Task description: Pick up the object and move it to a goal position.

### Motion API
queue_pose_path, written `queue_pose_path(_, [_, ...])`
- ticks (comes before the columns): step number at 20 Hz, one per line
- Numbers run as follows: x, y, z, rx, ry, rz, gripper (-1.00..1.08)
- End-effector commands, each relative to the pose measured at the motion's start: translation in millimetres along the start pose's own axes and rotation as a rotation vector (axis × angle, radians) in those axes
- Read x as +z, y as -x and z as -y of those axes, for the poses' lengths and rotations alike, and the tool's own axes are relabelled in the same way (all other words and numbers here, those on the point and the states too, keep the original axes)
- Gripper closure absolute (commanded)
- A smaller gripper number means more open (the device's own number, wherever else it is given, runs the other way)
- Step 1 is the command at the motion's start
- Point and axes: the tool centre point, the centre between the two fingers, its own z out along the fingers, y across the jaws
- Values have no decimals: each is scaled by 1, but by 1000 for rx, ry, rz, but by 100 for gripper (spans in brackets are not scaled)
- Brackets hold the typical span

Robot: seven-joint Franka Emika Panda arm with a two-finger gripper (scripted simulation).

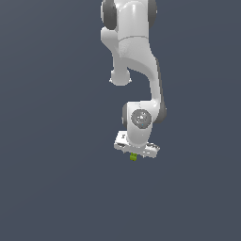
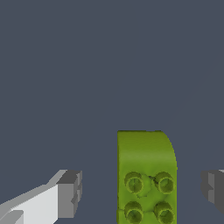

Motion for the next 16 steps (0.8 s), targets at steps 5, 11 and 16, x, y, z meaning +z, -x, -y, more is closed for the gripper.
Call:
queue_pose_path(5, [1, -1, 0, 0, -1, -2, 108])
queue_pose_path(11, [1, -1, 0, 0, -1, -2, 108])
queue_pose_path(16, [-2, 1, 1, 0, -1, -2, 108])
